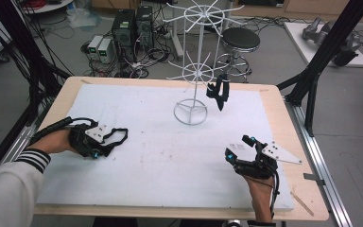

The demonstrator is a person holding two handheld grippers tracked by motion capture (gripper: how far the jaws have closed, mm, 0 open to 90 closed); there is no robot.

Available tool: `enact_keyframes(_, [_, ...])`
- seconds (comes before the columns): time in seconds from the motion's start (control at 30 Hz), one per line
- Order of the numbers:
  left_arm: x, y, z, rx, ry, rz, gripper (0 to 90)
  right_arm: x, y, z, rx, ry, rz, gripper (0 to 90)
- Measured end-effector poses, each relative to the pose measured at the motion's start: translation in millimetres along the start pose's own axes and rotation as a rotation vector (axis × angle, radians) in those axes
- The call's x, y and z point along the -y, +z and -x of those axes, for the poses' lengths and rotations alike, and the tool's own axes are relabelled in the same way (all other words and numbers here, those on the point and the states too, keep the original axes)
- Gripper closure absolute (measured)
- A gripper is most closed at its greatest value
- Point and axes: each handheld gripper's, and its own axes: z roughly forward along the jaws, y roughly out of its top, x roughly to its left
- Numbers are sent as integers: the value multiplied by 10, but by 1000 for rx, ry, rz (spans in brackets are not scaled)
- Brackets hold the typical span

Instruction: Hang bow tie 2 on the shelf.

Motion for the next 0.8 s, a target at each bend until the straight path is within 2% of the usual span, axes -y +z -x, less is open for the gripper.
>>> enact_keyframes(0.07, [5,2,7,8,-23,8,544,1,2,-1,0,1,2,107])
enact_keyframes(0.1, [3,-9,-2,11,-22,-3,569,2,3,-1,0,-1,2,107])
enact_keyframes(0.2, [14,-10,-6,-4,-57,-7,678,5,7,-3,0,-2,0,107])
enact_keyframes(0.23, [9,-18,-15,-9,-55,-24,713,6,7,-7,-1,1,-4,107])
enact_keyframes(0.27, [6,-7,-4,-17,-66,-16,735,9,11,-8,0,0,-2,107])
enact_keyframes(0.3, [-2,-13,-8,-16,-64,-28,745,10,14,-9,-1,-2,-3,107])
enact_keyframes(0.37, [-10,-6,13,-28,-84,-24,757,12,18,-14,-2,0,-5,107])
enact_keyframes(0.47, [-5,-11,22,-36,-91,-22,762,19,25,-16,-3,-1,-5,107])
enact_keyframes(0.53, [3,-12,28,-45,-103,-6,762,24,28,-20,-6,0,-8,107])
enact_keyframes(0.63, [1,-23,40,-38,-118,23,763,25,29,-19,-4,-6,-13,107])
enact_keyframes(0.77, [-16,-64,56,-42,-133,83,763,24,21,-23,-2,2,-13,107])
enact_keyframes(0.8, [-17,-73,59,-45,-149,110,763,24,22,-20,-1,-1,-9,107])
